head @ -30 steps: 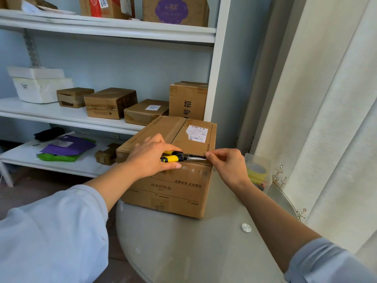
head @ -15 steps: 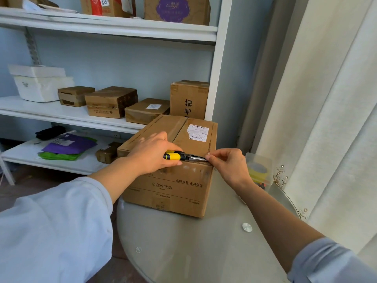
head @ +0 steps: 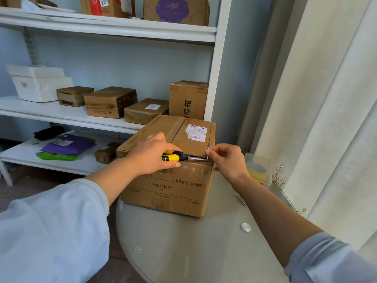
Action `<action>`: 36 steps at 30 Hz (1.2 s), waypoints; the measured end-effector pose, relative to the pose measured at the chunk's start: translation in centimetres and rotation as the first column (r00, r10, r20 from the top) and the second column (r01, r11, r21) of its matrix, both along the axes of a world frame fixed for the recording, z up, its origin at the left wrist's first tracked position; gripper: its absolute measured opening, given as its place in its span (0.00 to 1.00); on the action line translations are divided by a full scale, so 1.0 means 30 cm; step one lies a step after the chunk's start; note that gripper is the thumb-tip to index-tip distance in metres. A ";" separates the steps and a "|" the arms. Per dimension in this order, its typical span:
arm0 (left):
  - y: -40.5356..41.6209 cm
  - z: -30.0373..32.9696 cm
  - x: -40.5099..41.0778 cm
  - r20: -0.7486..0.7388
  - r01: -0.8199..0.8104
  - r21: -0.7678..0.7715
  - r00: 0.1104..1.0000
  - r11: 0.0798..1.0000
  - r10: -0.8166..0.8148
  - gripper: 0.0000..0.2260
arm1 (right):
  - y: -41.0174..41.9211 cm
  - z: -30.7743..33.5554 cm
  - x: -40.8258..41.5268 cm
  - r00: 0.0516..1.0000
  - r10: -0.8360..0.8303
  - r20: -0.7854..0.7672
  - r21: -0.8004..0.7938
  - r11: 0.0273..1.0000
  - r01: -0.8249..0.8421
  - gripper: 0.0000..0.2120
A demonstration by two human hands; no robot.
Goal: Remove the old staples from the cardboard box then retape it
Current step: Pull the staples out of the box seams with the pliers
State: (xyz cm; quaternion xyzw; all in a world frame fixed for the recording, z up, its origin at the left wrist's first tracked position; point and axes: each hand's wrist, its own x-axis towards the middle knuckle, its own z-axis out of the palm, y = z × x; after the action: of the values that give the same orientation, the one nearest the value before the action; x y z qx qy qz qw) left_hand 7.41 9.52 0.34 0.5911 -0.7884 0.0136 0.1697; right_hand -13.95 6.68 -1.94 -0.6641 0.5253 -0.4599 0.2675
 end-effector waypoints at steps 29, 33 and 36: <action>0.000 0.020 -0.021 -0.081 -0.057 0.051 0.995 0.997 0.061 0.19 | -0.014 0.026 0.012 0.998 -0.057 0.003 0.045 0.997 0.057 0.06; 0.009 0.014 -0.045 0.050 -0.091 0.020 0.995 0.996 0.090 0.21 | -0.033 0.033 -0.002 0.976 -0.159 0.150 -0.004 0.987 0.162 0.07; 0.008 -0.001 -0.075 0.066 -0.121 -0.037 0.990 0.992 0.123 0.21 | -0.048 0.054 -0.017 0.943 -0.208 0.258 0.008 0.977 0.213 0.07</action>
State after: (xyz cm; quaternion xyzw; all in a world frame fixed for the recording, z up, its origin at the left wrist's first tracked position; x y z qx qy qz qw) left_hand 5.17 9.75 0.32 0.6344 -0.7559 0.0570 0.1512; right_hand -14.46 5.23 -0.32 -0.5414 0.5494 -0.5733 0.2763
